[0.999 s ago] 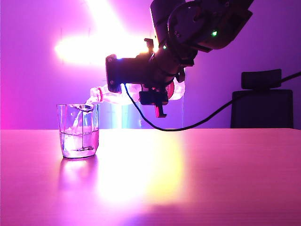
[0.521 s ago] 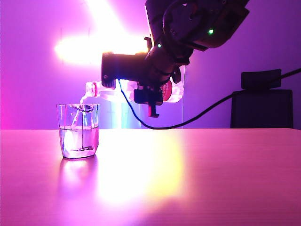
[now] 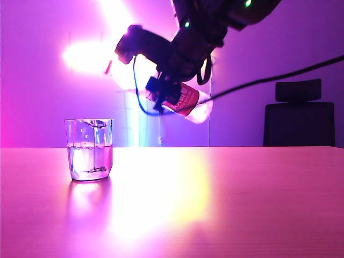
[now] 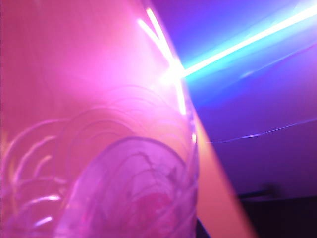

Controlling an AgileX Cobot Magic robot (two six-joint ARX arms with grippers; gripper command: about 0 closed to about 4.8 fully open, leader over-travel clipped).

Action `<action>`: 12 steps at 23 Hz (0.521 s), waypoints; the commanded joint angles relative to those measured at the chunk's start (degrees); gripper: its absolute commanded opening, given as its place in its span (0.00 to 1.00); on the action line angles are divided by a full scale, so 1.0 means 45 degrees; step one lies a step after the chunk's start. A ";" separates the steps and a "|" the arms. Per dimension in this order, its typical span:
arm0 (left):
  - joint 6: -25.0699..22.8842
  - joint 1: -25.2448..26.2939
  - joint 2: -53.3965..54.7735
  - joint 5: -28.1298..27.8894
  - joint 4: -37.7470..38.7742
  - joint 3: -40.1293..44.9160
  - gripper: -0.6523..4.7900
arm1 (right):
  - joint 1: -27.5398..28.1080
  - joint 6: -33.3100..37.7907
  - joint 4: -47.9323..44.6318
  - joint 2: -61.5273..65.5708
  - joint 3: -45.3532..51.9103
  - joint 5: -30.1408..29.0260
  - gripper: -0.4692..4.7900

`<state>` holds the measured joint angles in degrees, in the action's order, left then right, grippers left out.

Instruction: Pick up the mineral water bottle on the table and pour water into the mug until it's half full.

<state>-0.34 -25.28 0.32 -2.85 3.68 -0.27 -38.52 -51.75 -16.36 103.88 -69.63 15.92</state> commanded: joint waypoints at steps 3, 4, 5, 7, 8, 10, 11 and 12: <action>0.0034 -0.0010 0.0005 0.0029 -0.0155 -0.0053 0.12 | 0.1098 0.6912 -0.0330 -0.1287 0.0719 -0.3298 0.46; 0.0034 -0.0010 0.0005 0.0029 -0.0155 -0.0053 0.12 | 0.1326 0.7650 -0.0685 -0.1501 0.1112 -0.3696 0.46; 0.0034 -0.0010 0.0005 0.0024 -0.0155 -0.0053 0.12 | 0.1530 0.8136 -0.1039 -0.1661 0.1472 -0.4007 0.46; 0.0034 -0.0010 0.0005 0.0024 -0.0155 -0.0053 0.12 | 0.2021 0.8981 -0.1919 -0.2045 0.2424 -0.4891 0.46; 0.0034 -0.0010 0.0005 0.0024 -0.0155 -0.0053 0.12 | 0.2220 0.9374 -0.2365 -0.2195 0.2895 -0.5231 0.46; 0.0034 -0.0010 0.0005 0.0024 -0.0155 -0.0053 0.12 | 0.3152 1.0914 -0.4707 -0.2497 0.4877 -0.6261 0.46; 0.0034 -0.0010 0.0005 0.0024 -0.0155 -0.0053 0.12 | 0.3439 1.1395 -0.5508 -0.2492 0.5464 -0.6465 0.46; 0.0034 -0.0010 0.0005 0.0024 -0.0155 -0.0053 0.12 | 0.3687 1.1783 -0.6251 -0.2482 0.6023 -0.6635 0.46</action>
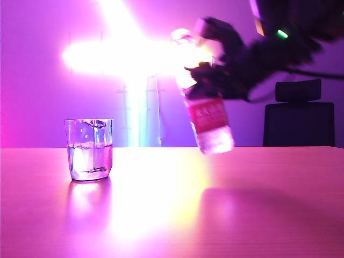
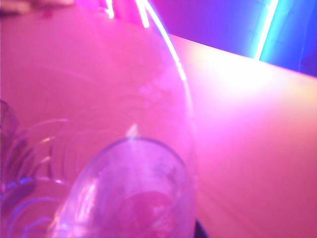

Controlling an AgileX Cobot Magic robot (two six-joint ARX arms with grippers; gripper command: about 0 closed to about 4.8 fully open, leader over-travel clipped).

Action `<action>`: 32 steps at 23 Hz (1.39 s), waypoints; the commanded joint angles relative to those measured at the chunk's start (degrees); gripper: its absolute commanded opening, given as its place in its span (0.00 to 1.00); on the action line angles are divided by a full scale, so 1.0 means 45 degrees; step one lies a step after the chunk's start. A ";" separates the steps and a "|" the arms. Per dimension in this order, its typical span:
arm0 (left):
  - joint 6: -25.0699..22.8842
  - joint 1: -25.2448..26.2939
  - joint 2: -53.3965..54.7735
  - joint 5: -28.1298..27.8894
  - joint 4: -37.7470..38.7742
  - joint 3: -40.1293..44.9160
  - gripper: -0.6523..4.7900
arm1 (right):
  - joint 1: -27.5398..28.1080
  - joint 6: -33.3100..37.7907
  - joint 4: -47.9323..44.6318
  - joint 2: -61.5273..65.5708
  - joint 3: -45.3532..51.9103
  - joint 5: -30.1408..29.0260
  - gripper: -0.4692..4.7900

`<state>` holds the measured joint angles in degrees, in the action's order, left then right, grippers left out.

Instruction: Pick up the mineral water bottle on the table and pour water into the mug until it's half full.

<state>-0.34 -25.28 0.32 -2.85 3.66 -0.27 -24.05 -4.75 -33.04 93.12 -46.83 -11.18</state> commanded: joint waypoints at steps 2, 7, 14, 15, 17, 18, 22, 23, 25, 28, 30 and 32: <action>0.0034 -0.0010 0.0005 0.0024 -0.0155 -0.0053 0.12 | 0.0709 0.1549 -0.3541 -0.0039 0.1705 -0.0656 0.46; 0.0034 -0.0005 0.0005 0.0029 -0.0155 -0.0053 0.12 | 0.0937 0.1535 -0.5270 0.0209 0.2900 -0.0903 0.47; 0.0034 0.0000 0.0005 0.0024 -0.0151 -0.0053 0.12 | 0.0928 0.1821 -0.6436 0.1345 0.2973 -0.0981 0.47; 0.0034 0.0000 0.0005 0.0024 -0.0155 -0.0053 0.12 | 0.0923 0.1821 -0.6436 0.1360 0.2973 -0.0981 0.47; 0.0034 0.0000 0.0005 0.0024 -0.0155 -0.0053 0.12 | 0.0928 0.1821 -0.6431 0.1379 0.2977 -0.0986 0.49; 0.0034 0.0000 0.0005 0.0024 -0.0155 -0.0053 0.12 | 0.0928 0.1821 -0.6426 0.1379 0.2977 -0.0986 0.50; 0.0034 -0.0005 0.0005 0.0024 -0.0155 -0.0053 0.12 | 0.0928 0.1831 -0.6402 0.1379 0.2977 -0.1073 0.68; 0.0034 -0.0005 0.0005 0.0024 -0.0155 -0.0053 0.12 | 0.0928 0.1831 -0.6368 0.1379 0.2977 -0.1200 0.72; 0.0034 -0.0005 0.0005 0.0024 -0.0155 -0.0053 0.12 | 0.0928 0.2108 -0.6358 0.1360 0.3070 -0.1263 0.81; 0.0034 -0.0005 0.0005 0.0024 -0.0155 -0.0053 0.12 | 0.0928 0.2147 -0.6494 0.1253 0.3419 -0.1171 0.94; 0.0034 -0.0005 0.0005 0.0024 -0.0151 -0.0053 0.12 | 0.0928 0.2147 -0.6625 0.1117 0.3730 -0.1180 0.98; 0.0034 -0.0005 0.0005 0.0024 -0.0151 -0.0053 0.12 | 0.0928 0.2147 -0.6810 0.0952 0.4065 -0.1175 1.00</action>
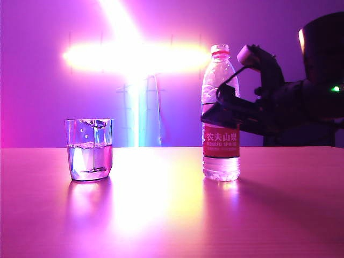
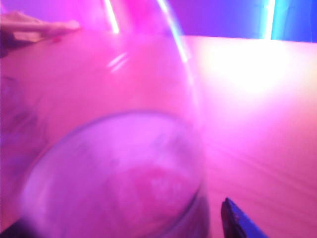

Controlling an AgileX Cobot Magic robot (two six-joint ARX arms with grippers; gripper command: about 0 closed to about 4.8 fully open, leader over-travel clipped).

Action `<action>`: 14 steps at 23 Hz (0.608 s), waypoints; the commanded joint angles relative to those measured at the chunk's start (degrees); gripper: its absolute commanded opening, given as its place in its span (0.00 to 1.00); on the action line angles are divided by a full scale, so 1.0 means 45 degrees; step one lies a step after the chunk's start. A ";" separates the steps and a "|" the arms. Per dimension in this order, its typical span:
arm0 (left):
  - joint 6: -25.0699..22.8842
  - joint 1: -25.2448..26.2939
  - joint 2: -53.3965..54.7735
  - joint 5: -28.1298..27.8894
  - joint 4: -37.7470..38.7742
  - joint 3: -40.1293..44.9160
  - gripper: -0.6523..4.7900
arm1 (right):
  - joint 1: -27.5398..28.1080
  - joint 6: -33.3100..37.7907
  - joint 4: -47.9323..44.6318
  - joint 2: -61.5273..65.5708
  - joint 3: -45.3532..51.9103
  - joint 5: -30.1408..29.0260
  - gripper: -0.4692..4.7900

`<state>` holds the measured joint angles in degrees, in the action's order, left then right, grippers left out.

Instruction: Pick up the mineral water bottle on the table and pour water into the mug until it's half full.

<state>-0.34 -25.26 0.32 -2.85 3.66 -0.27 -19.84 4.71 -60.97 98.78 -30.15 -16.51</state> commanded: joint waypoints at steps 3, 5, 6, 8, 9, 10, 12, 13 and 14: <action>0.0034 -0.0010 0.0005 0.0024 -0.0155 -0.0053 0.12 | -0.0010 0.0058 -0.0962 -0.0680 0.0986 0.0010 1.00; 0.0034 -0.0010 0.0005 0.0024 -0.0151 -0.0053 0.12 | -0.0010 0.0073 -0.1025 -0.1117 0.1501 0.0019 1.00; 0.0034 -0.0005 0.0005 0.0024 -0.0155 -0.0053 0.12 | -0.0010 0.0092 -0.1030 -0.1384 0.1773 0.0121 1.00; 0.0034 0.0199 0.0005 0.0131 -0.0151 -0.0053 0.12 | -0.0010 0.0160 -0.1088 -0.2433 0.2778 0.0981 1.00; 0.0034 0.0695 0.0005 0.0321 -0.0155 -0.0053 0.12 | -0.0005 0.0175 -0.1093 -0.3405 0.3541 0.1758 1.00; 0.0034 0.1005 0.0005 0.0359 -0.0155 -0.0053 0.12 | -0.0005 0.0277 -0.1088 -0.3881 0.3861 0.1991 1.00; 0.0034 0.1792 0.0005 0.0355 -0.0155 -0.0053 0.12 | -0.0010 0.0345 -0.1073 -0.5022 0.4527 0.2074 1.00; 0.0034 0.2191 0.0005 0.0355 -0.0155 -0.0053 0.12 | -0.0010 0.0350 -0.1054 -0.5537 0.4775 0.2079 1.00; 0.0034 0.2725 0.0005 0.0355 -0.0155 -0.0053 0.12 | -0.0010 0.0374 -0.0957 -0.6130 0.5017 0.2074 1.00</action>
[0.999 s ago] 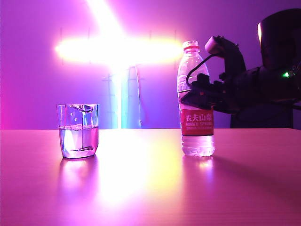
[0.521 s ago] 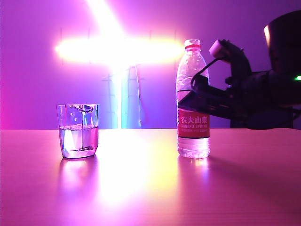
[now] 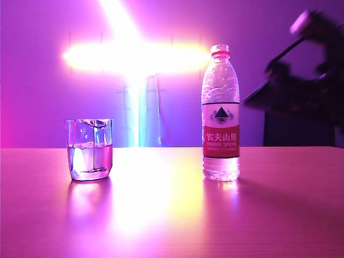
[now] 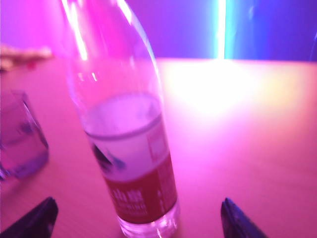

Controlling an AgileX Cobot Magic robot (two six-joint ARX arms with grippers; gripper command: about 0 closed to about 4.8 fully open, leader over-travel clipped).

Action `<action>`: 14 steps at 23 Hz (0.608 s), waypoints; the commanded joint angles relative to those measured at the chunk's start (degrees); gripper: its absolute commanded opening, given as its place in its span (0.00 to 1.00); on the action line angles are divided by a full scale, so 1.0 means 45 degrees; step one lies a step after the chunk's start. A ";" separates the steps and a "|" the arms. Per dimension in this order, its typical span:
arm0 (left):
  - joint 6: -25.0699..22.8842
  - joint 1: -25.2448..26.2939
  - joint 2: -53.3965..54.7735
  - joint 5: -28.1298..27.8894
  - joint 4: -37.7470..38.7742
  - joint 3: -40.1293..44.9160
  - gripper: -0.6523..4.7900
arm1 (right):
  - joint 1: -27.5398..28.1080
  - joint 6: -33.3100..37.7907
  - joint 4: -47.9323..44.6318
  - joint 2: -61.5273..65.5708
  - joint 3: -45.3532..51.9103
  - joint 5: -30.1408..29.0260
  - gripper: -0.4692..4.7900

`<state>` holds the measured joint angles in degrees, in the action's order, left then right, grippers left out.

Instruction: Pick up the mineral water bottle on the table and pour water into the mug until it's half full.

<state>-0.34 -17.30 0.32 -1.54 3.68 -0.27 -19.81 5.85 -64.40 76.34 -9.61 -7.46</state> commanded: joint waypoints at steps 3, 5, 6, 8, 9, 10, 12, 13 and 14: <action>0.0034 0.3002 0.0005 0.0053 -0.0160 -0.0053 0.12 | -0.0015 0.1253 0.1783 -0.3818 0.0860 -0.0049 0.58; 0.0034 0.3808 0.0005 0.0039 -0.0155 -0.0053 0.12 | -0.0019 0.1423 0.3492 -0.5406 0.0855 -0.0418 0.27; 0.0034 0.3997 0.0005 0.0015 -0.0155 -0.0053 0.12 | -0.0024 0.1423 0.4080 -0.5994 0.0855 -0.0413 0.21; 0.0034 0.4153 0.0005 0.0024 -0.0155 -0.0053 0.12 | -0.0024 0.1418 0.5134 -0.7023 0.0860 -0.0389 0.13; 0.0034 0.4153 0.0005 0.0019 -0.0160 -0.0053 0.12 | -0.0019 0.1413 0.5625 -0.7475 0.0860 -0.0296 0.09; 0.0034 0.4148 0.0005 0.0024 -0.0155 -0.0053 0.12 | -0.0019 0.1370 0.6062 -0.7888 0.0860 -0.0199 0.07; 0.0034 0.4143 0.0005 0.0063 -0.0160 -0.0053 0.12 | -0.0015 0.1316 0.6829 -0.8621 0.0860 0.0141 0.07; 0.0034 0.4138 0.0005 0.0063 -0.0155 -0.0053 0.12 | -0.0015 0.1316 0.7087 -0.8869 0.0860 0.0277 0.07; 0.0034 0.4138 0.0005 0.0058 -0.0160 -0.0053 0.12 | -0.0010 0.1316 0.7310 -0.9141 0.0860 0.0374 0.07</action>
<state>-0.34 1.34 0.32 -1.54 3.66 -0.27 -19.86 11.84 -33.41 36.49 -5.54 -7.07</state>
